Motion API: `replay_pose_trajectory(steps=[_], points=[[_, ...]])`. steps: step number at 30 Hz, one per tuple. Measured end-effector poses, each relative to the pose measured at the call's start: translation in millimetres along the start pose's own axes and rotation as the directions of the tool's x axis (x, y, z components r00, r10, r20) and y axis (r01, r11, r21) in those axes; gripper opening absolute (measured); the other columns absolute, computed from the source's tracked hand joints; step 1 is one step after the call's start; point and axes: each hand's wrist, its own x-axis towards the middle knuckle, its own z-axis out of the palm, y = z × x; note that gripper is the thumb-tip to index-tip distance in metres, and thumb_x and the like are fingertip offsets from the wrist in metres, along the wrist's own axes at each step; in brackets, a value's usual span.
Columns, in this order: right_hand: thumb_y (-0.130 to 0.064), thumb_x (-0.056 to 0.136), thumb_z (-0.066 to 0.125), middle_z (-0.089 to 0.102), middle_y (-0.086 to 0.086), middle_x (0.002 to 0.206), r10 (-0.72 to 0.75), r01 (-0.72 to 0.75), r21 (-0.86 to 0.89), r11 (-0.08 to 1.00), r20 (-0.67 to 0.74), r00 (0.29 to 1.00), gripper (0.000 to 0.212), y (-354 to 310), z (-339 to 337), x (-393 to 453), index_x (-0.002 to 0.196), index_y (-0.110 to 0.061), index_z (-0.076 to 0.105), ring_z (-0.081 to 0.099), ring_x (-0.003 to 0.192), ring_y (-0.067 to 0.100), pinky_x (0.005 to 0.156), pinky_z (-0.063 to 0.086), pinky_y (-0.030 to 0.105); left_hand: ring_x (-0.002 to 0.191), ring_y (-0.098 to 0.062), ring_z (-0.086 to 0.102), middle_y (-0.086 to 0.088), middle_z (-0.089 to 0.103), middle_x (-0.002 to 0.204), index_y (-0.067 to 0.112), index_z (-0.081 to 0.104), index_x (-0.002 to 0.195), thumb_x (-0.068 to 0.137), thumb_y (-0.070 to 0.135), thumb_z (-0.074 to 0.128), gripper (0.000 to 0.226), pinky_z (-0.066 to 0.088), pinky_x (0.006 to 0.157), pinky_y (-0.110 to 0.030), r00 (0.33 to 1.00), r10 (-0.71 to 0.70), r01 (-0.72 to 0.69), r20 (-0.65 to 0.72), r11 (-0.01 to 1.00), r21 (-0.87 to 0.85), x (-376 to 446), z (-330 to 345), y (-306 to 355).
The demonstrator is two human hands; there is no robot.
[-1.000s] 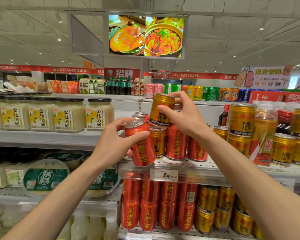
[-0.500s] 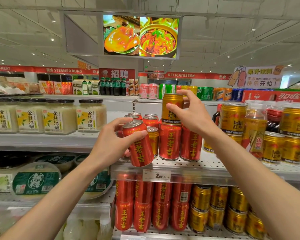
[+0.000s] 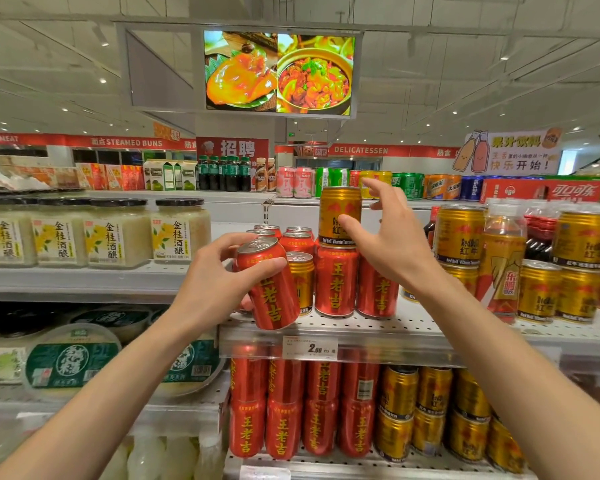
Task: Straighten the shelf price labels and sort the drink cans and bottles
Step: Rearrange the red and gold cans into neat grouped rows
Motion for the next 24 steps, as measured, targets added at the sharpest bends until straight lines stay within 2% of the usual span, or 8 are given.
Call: replay_pose_trajectory(steps=[4,7,9,11,14,18,21,24], points=[[-0.035,0.094,0.07,0.059,0.003,0.118,-0.161,0.153,-0.062,0.986,-0.143,0.977,0.042,-4.4,-4.9,-16.4,0.128,-0.014,0.058,0.06,0.096,0.017,0.079,0.053,0.029,0.094,-0.007,0.069,-0.001,0.066,0.125,0.02,0.06,0.138,0.08,0.035,0.084,0.064,0.053,0.046,-0.015,1.0,0.025,-0.025,-0.002,1.0,0.014,-0.2,-6.0,-1.8],[-0.031,0.094,0.07,0.062,0.0,0.107,-0.232,0.23,-0.067,0.971,-0.022,0.973,0.026,-18.1,5.0,-29.1,0.113,-0.013,0.064,0.057,0.073,0.01,0.065,0.049,0.021,0.086,0.005,0.07,0.003,0.066,0.123,0.021,0.061,0.137,0.079,0.038,0.084,0.065,0.054,0.047,-0.016,1.0,0.025,-0.025,-0.015,0.999,0.035,-0.9,-12.1,-1.9],[-0.035,0.095,0.068,0.062,-0.003,0.107,-0.237,0.253,-0.101,0.962,0.148,0.96,0.024,-24.1,21.8,-34.4,0.11,-0.016,0.066,0.06,0.078,0.011,0.072,0.054,0.03,0.093,0.006,0.067,0.005,0.065,0.122,0.022,0.061,0.137,0.078,0.04,0.084,0.065,0.053,0.05,-0.011,0.999,0.033,-0.032,-0.025,0.998,0.058,-1.9,-17.4,-1.7],[-0.042,0.095,0.065,0.061,-0.006,0.114,-0.199,0.246,-0.138,0.959,0.285,0.937,0.03,-28.6,39.2,-36.3,0.116,-0.021,0.064,0.065,0.094,0.018,0.085,0.055,0.04,0.104,-0.006,0.066,0.003,0.065,0.125,0.023,0.062,0.136,0.076,0.043,0.084,0.067,0.052,0.051,-0.009,0.999,0.035,-0.032,-0.04,0.998,0.059,-2.8,-22.9,-2.0],[-0.046,0.096,0.062,0.06,-0.005,0.126,-0.136,0.212,-0.17,0.962,0.377,0.916,0.038,-34.6,52.6,-33.6,0.125,-0.022,0.059,0.063,0.112,0.024,0.095,0.051,0.045,0.114,-0.009,0.061,0.001,0.063,0.129,0.02,0.061,0.137,0.079,0.039,0.084,0.064,0.047,0.052,-0.001,0.997,0.043,-0.037,-0.066,0.995,0.092,-3.4,-28.8,-2.3],[-0.049,0.094,0.064,0.06,-0.001,0.121,-0.09,0.179,-0.189,0.965,0.404,0.91,0.038,-38.3,58.6,-27.9,0.119,-0.021,0.053,0.061,0.106,0.027,0.091,0.052,0.046,0.078,0.013,0.068,0.003,0.062,0.129,0.021,0.06,0.139,0.081,0.04,0.083,0.066,0.049,0.052,-0.003,0.997,0.027,-0.019,-0.07,0.993,0.115,-3.9,-33.3,-3.6],[-0.053,0.09,0.068,0.06,-0.002,0.118,-0.071,0.162,-0.176,0.971,0.436,0.897,0.043,-38.6,60.0,-26.3,0.113,-0.023,0.047,0.061,0.101,0.025,0.087,0.054,0.046,0.083,-0.005,0.072,0.004,0.063,0.129,0.023,0.06,0.14,0.079,0.042,0.084,0.068,0.054,0.052,-0.01,0.998,0.009,-0.002,-0.065,0.993,0.116,-5.2,-35.8,-4.4],[-0.055,0.088,0.07,0.059,-0.007,0.102,-0.071,0.145,-0.14,0.979,0.435,0.898,0.041,-34.6,60.9,-26.0,0.097,-0.027,0.042,0.059,0.091,0.021,0.079,0.053,0.043,0.07,-0.02,0.076,0.005,0.064,0.127,0.024,0.06,0.139,0.075,0.047,0.084,0.072,0.057,0.052,-0.021,0.998,-0.005,0.013,-0.06,0.992,0.122,-6.7,-39.8,-5.1]])
